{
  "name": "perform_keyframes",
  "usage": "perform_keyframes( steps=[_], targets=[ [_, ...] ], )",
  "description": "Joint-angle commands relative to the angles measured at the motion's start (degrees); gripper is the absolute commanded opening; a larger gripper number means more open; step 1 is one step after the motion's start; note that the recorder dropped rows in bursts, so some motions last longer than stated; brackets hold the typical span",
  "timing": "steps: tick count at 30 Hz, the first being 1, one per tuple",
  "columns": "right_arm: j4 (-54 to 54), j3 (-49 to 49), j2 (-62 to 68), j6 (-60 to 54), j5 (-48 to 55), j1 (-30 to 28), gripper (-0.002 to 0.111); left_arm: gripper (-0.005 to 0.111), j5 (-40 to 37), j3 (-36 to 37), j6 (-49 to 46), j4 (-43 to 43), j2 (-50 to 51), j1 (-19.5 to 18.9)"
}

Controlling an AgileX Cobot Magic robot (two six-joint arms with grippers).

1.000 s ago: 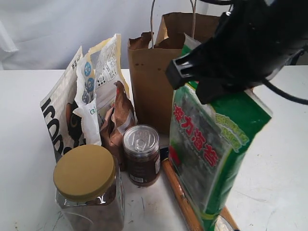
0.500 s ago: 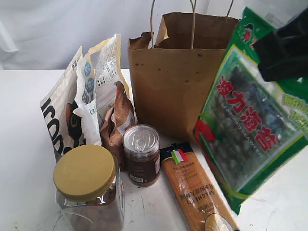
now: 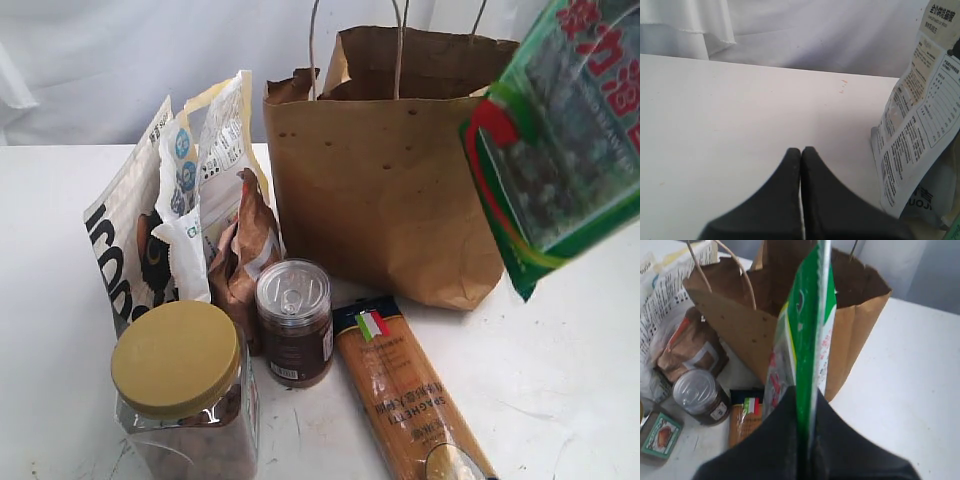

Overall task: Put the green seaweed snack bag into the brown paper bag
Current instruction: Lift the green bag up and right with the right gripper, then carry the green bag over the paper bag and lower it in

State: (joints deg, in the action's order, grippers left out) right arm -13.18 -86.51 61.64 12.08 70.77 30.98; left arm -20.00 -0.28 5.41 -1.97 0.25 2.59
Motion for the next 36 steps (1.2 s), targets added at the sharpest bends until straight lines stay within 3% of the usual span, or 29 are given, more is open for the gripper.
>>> perform_keyframes(
  steps=[1, 20, 30, 36],
  targets=[
    [-4.6, -5.0, 0.3, 0.2, -0.8, -0.3, 0.000, 0.000, 0.5, 0.3, 0.1, -0.1, -0.3, 0.3],
    [-9.6, -18.0, 9.8, -4.4, -12.4, -0.3, 0.000, 0.000, 0.5, 0.3, 0.1, -0.1, -0.3, 0.3],
    [-9.8, -18.5, 16.0, -10.0, -20.0, -2.7, 0.000, 0.000, 0.5, 0.3, 0.1, -0.1, -0.3, 0.3],
    [-2.7, -18.3, 19.2, -16.1, -21.5, -4.1, 0.000, 0.000, 0.5, 0.3, 0.1, -0.1, -0.3, 0.3]
  ],
)
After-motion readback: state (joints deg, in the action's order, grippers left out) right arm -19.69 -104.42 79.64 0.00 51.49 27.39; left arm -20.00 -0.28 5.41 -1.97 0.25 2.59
